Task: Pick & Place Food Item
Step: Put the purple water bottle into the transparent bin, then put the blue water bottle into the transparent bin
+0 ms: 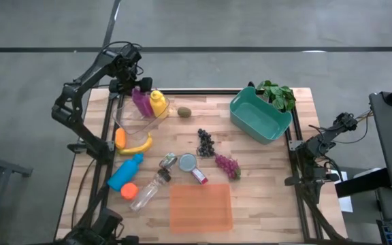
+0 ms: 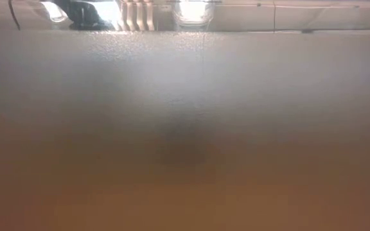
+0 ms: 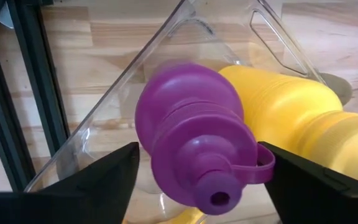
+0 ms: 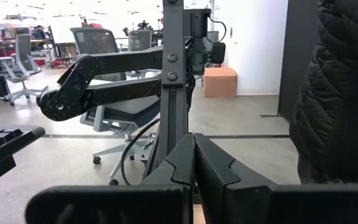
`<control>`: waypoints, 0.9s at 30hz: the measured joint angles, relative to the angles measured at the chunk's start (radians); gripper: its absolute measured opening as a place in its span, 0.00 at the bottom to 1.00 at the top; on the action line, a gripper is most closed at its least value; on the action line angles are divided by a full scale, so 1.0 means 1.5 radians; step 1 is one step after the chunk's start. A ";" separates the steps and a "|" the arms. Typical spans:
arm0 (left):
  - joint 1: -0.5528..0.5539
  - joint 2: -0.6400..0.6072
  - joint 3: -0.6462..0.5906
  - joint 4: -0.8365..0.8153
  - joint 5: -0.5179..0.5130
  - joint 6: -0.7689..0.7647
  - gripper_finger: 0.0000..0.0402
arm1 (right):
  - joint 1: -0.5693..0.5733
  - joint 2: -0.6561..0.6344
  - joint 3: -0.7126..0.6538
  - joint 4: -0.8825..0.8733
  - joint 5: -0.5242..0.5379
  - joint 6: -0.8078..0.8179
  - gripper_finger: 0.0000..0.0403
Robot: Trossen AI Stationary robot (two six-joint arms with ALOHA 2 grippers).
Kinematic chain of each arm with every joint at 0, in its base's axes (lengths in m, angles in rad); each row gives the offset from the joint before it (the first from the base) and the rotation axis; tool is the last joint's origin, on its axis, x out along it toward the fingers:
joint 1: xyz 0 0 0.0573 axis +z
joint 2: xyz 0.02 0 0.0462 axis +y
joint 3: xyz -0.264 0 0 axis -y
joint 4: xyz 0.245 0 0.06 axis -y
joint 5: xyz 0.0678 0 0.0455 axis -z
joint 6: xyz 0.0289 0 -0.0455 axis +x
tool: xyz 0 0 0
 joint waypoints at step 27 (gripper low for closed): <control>0.000 -0.001 0.053 -0.002 0.007 -0.004 0.94 | 0.000 0.000 0.000 0.000 0.000 0.000 0.02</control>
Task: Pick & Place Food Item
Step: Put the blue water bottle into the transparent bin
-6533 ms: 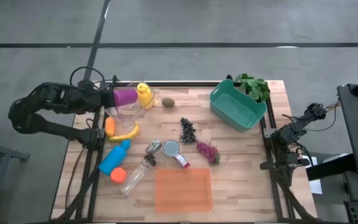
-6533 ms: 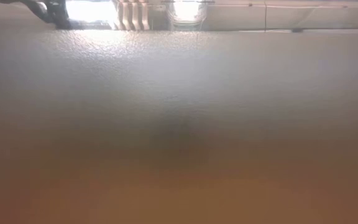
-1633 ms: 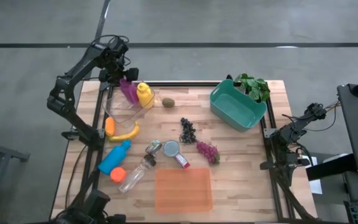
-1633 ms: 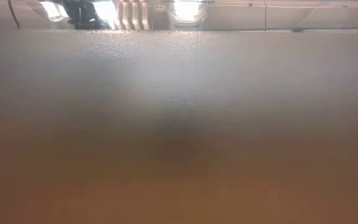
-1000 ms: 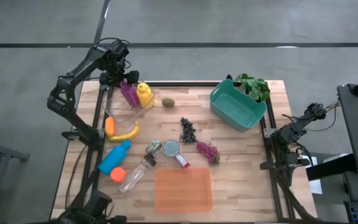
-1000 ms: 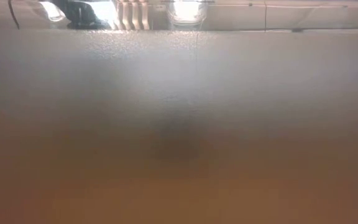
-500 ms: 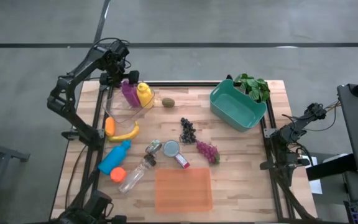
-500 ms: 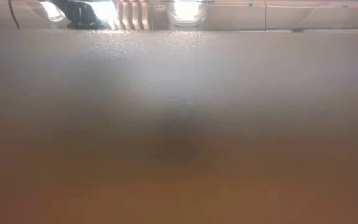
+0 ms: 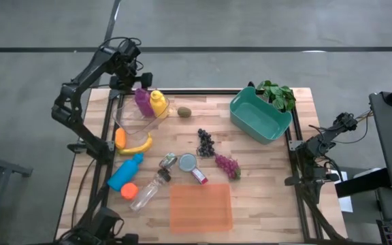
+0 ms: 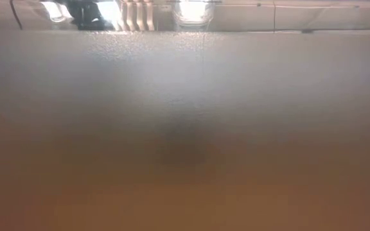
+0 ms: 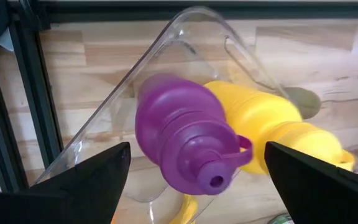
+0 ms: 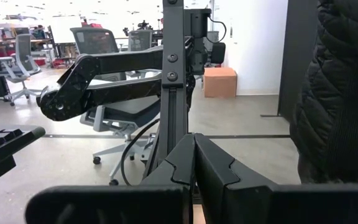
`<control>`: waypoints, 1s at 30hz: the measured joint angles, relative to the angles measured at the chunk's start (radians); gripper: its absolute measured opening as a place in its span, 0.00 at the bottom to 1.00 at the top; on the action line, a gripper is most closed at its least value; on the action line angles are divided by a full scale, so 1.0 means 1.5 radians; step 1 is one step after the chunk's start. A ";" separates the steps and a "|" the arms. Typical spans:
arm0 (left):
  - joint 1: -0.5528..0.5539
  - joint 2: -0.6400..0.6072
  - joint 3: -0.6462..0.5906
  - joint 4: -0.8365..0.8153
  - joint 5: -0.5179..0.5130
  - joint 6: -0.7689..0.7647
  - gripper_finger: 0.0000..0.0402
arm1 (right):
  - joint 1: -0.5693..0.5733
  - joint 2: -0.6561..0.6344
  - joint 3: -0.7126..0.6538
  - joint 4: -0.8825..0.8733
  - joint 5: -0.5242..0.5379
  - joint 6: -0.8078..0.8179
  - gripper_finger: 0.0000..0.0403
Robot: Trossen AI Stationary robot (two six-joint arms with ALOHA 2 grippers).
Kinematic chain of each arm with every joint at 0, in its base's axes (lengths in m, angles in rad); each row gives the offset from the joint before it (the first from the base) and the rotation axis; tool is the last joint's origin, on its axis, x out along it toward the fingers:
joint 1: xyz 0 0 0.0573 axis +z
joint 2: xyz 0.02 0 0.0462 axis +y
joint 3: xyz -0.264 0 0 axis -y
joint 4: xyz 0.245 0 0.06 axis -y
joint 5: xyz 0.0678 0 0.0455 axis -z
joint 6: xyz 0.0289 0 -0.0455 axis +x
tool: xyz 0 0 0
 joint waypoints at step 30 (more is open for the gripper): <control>-0.398 -0.134 0.197 -0.162 -0.223 -0.260 0.94 | 0.000 0.000 0.000 0.000 0.000 0.000 0.02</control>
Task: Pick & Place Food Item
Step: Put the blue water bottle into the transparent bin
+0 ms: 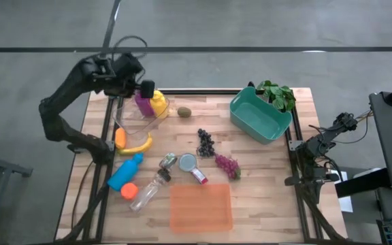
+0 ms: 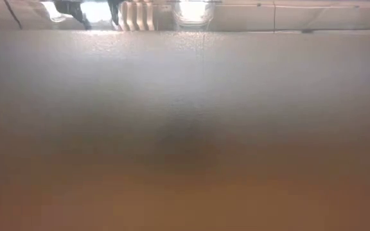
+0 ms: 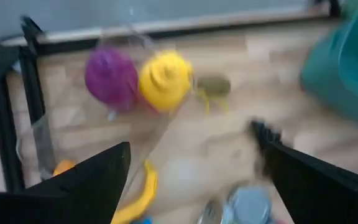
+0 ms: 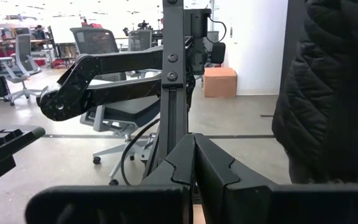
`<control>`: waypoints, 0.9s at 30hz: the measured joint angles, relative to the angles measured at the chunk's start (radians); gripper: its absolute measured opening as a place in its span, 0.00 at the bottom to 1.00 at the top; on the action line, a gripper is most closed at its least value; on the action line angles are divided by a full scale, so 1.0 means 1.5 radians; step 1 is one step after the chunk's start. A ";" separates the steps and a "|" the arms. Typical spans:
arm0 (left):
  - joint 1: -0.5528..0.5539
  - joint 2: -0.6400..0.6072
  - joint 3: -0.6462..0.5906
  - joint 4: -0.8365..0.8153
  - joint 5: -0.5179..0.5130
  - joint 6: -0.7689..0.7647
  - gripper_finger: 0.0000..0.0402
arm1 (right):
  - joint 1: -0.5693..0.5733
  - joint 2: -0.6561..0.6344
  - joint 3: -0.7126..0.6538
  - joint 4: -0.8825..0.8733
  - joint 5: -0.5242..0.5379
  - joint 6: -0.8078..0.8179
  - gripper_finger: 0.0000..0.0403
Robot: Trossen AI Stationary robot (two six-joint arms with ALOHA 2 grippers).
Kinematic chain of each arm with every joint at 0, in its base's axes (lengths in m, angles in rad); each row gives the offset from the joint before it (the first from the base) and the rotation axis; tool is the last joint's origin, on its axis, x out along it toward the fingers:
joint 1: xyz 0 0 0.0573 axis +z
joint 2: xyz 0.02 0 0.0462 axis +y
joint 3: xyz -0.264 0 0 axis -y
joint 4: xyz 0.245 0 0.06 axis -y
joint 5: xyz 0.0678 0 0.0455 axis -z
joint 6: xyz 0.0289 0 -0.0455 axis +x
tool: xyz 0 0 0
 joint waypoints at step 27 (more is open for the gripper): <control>-0.333 -0.068 -0.430 0.040 0.068 -0.277 0.93 | 0.000 0.000 0.000 0.000 0.000 0.000 0.02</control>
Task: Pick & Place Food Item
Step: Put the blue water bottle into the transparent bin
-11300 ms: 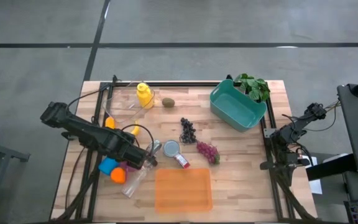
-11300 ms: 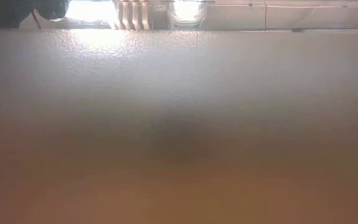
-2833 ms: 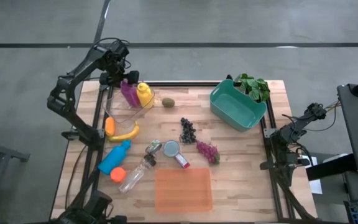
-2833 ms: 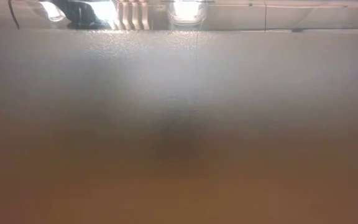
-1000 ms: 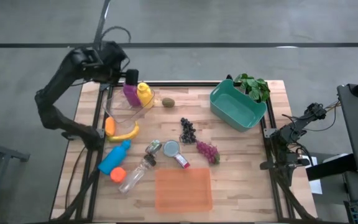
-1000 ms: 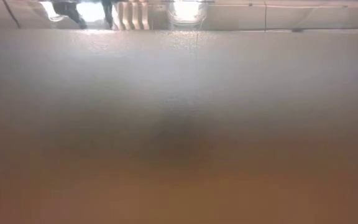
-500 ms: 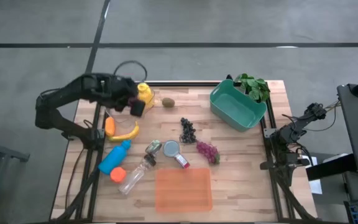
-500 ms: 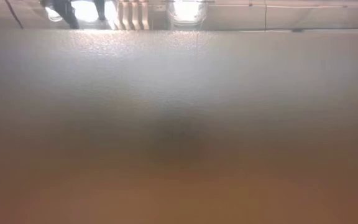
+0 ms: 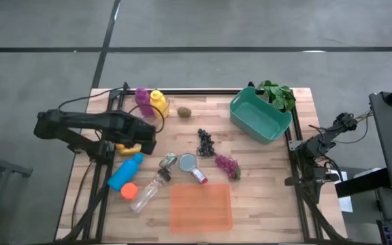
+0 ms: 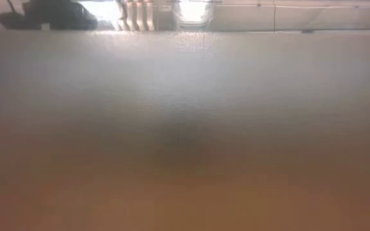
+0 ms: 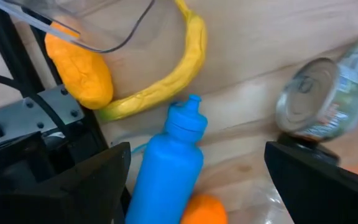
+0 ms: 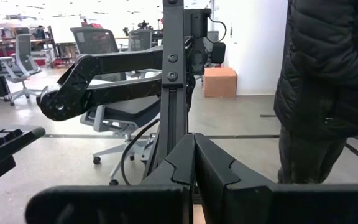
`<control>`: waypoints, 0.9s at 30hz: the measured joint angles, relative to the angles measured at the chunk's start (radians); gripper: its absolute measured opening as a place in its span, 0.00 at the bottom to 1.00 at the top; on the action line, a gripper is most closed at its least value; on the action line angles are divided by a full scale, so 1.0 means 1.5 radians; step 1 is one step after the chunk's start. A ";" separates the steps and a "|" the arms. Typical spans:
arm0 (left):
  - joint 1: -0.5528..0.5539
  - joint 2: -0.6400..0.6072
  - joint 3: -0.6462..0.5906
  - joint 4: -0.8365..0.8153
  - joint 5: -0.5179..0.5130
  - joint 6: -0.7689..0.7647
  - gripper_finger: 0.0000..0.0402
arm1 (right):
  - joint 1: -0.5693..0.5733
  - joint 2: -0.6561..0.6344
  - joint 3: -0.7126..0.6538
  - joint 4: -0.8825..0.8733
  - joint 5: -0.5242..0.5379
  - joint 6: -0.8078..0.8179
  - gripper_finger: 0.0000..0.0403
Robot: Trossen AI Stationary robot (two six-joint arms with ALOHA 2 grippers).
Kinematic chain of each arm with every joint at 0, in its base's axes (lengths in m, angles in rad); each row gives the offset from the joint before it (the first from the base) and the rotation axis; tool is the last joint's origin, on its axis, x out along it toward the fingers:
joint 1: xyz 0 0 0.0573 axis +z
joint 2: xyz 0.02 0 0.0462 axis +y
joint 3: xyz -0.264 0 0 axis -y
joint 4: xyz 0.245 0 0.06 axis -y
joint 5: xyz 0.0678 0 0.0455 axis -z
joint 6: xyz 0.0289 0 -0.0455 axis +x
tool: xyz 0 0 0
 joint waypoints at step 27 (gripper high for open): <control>-0.004 0.000 -0.263 0.296 0.032 0.061 0.93 | 0.000 0.000 0.000 0.000 0.000 0.000 0.02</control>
